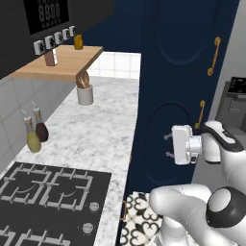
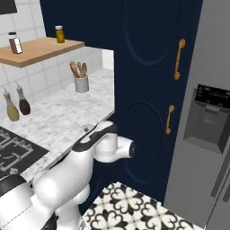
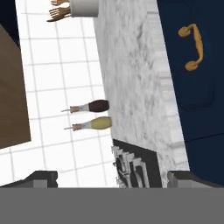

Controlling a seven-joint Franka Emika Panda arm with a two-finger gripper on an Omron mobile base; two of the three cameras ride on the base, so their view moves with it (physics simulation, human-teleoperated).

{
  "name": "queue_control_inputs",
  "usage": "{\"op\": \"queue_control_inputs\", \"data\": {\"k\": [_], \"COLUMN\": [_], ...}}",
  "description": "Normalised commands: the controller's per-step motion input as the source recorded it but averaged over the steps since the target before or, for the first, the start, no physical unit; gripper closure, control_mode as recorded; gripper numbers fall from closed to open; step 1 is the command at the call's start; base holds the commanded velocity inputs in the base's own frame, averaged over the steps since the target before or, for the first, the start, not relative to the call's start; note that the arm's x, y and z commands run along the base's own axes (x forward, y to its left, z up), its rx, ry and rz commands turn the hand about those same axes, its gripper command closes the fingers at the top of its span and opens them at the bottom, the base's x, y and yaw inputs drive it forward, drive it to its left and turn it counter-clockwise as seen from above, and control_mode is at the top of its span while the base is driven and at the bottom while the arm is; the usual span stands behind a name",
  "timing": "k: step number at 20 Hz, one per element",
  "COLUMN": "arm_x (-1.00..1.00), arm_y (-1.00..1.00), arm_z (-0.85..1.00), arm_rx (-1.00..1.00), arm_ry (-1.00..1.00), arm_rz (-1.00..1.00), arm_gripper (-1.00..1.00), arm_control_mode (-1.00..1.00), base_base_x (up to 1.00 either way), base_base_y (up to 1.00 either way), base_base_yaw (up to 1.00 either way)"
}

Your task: Take a straw from the drawer in front and place it inside the glass cup on the dining counter.

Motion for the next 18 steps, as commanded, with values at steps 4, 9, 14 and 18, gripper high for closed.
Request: {"op": "queue_control_inputs", "data": {"k": [4,9,14,18], "arm_x": [0.29,0.32,0.46,0.58], "arm_y": [0.00,0.00,0.00,0.00], "arm_z": [-0.70,-0.56,-0.49,-0.42], "arm_rx": [0.10,0.03,0.00,0.00], "arm_ry": [-0.01,-0.02,-0.01,-0.03], "arm_rz": [0.01,0.01,0.00,0.01], "arm_gripper": [-1.00,-1.00,-1.00,-1.00], "arm_control_mode": [-1.00,-1.00,-1.00,-1.00], "base_base_x": [0.00,0.00,0.00,0.00], "base_base_y": [0.00,0.00,0.00,0.00], "base_base_yaw": [0.00,0.00,0.00,0.00]}}
